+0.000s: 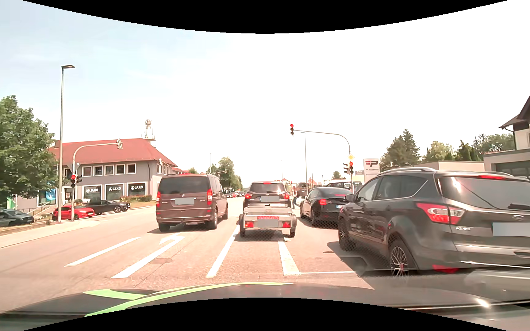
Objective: Follow the waypoints while adhering to traffic rules and regulations
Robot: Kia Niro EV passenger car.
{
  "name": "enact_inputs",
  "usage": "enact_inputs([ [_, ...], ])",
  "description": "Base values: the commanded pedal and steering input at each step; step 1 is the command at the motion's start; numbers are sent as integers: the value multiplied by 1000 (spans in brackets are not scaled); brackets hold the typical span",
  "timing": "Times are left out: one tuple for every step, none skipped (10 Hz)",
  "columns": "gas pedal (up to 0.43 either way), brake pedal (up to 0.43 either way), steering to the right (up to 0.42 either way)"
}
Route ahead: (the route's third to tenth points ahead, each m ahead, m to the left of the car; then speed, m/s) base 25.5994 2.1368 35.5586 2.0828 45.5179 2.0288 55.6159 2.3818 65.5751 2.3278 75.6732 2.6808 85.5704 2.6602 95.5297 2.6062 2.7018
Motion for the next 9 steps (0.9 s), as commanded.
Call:
enact_inputs([
  [0, 213, -10],
  [0, 213, -11],
  [0, 213, -11],
  [0, 213, -11],
  [0, 213, -10],
  [0, 226, -9],
  [0, 232, -8],
  [0, 232, -7],
  [0, 232, -6],
])
